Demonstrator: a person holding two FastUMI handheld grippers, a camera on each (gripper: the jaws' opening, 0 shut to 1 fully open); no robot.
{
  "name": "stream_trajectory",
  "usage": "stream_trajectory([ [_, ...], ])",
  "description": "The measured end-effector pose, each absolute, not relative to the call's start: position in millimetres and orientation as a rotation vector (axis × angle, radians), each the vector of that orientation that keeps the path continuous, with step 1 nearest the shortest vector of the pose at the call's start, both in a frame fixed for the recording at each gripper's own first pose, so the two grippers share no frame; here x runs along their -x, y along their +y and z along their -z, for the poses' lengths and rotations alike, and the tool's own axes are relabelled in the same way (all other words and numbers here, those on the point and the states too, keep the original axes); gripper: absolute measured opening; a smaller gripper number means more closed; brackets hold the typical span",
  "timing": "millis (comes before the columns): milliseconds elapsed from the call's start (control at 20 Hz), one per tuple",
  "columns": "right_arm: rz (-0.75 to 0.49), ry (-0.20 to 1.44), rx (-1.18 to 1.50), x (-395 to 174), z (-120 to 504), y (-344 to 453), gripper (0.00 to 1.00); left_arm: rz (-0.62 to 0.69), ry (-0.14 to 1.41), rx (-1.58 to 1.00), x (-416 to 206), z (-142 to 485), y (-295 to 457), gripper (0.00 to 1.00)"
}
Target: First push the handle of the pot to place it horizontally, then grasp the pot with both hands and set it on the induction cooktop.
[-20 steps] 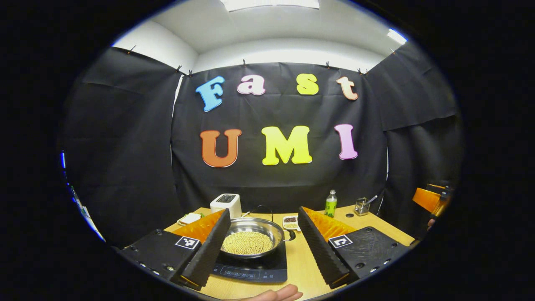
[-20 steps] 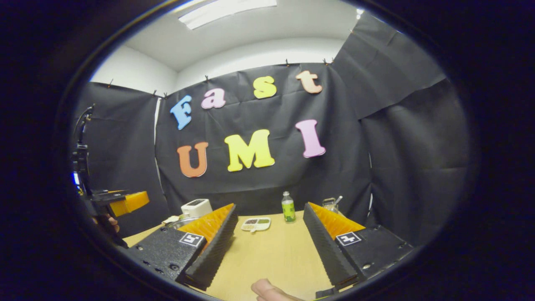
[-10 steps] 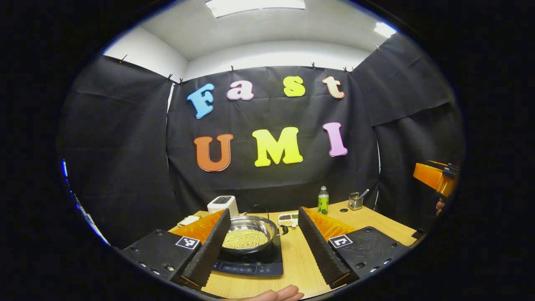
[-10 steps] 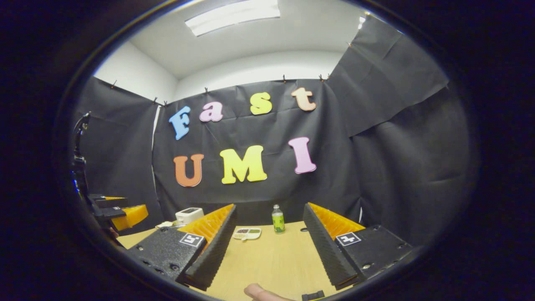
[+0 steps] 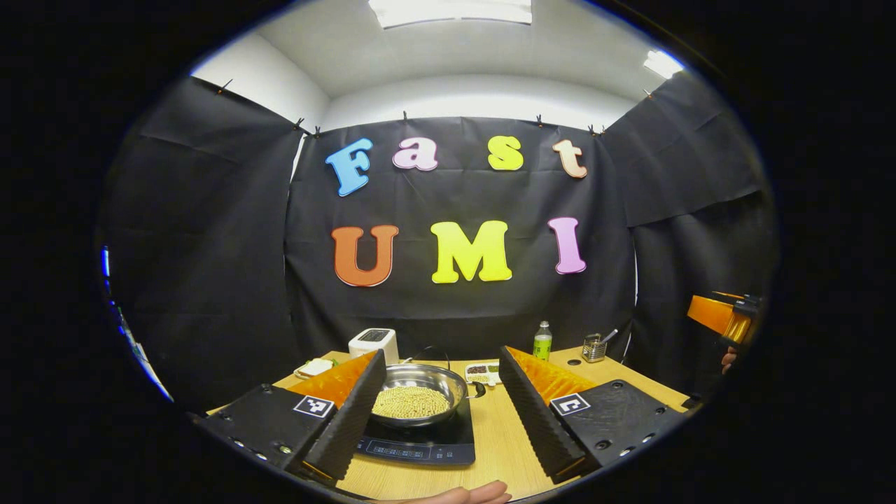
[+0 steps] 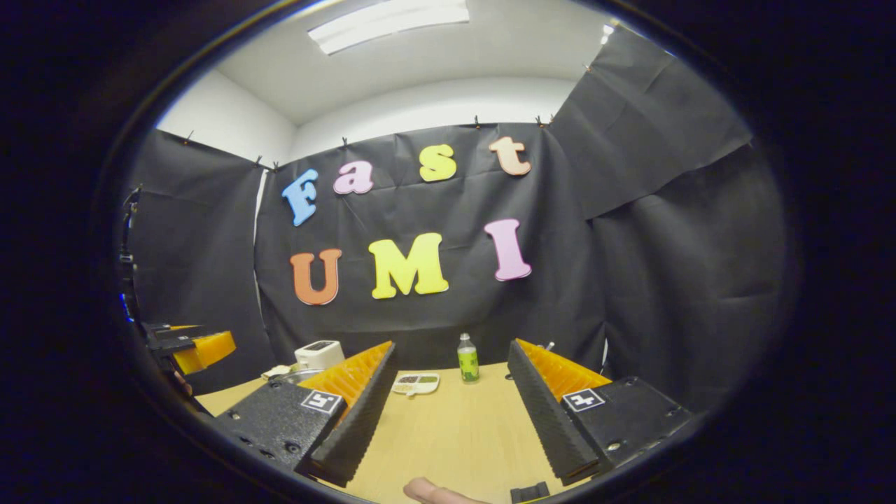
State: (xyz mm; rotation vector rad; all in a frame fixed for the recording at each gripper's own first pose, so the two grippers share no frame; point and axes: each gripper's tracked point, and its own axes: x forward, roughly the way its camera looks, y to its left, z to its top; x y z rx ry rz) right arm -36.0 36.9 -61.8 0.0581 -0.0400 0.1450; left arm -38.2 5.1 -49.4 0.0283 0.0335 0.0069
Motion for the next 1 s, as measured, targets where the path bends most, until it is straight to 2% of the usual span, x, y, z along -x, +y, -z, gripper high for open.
stream_trajectory([
  [100, -0.150, -0.044, -0.060, 37, 60, 40, 0.95, -0.011, 0.026, -0.025, 39, 47, 7, 0.96],
  [150, -0.153, -0.047, -0.061, 39, 59, 41, 0.99, -0.010, 0.022, -0.024, 39, 47, 9, 0.96],
  [250, -0.154, -0.054, -0.060, 40, 58, 41, 0.95, -0.009, 0.021, -0.020, 39, 48, 10, 0.96],
  [300, -0.152, -0.057, -0.060, 40, 58, 40, 0.99, -0.011, 0.023, -0.018, 39, 50, 11, 0.96],
  [350, -0.151, -0.059, -0.062, 40, 58, 39, 0.95, -0.014, 0.025, -0.014, 38, 51, 11, 0.96],
  [400, -0.150, -0.059, -0.065, 40, 58, 39, 0.99, -0.020, 0.025, -0.008, 39, 52, 13, 0.96],
  [450, -0.151, -0.059, -0.067, 40, 59, 38, 0.95, -0.027, 0.016, 0.000, 38, 50, 14, 0.96],
  [600, -0.149, -0.055, -0.075, 40, 61, 35, 0.95, -0.016, 0.007, 0.024, 39, 50, 13, 0.96],
  [650, -0.153, -0.058, -0.078, 41, 61, 34, 0.99, -0.013, 0.004, 0.029, 40, 49, 13, 0.96],
  [750, -0.167, -0.082, -0.090, 45, 56, 37, 0.95, -0.007, -0.006, 0.030, 40, 48, 13, 0.96],
  [1000, -0.176, -0.121, -0.078, 55, 51, 37, 0.95, 0.023, -0.009, 0.018, 40, 51, 2, 0.95],
])
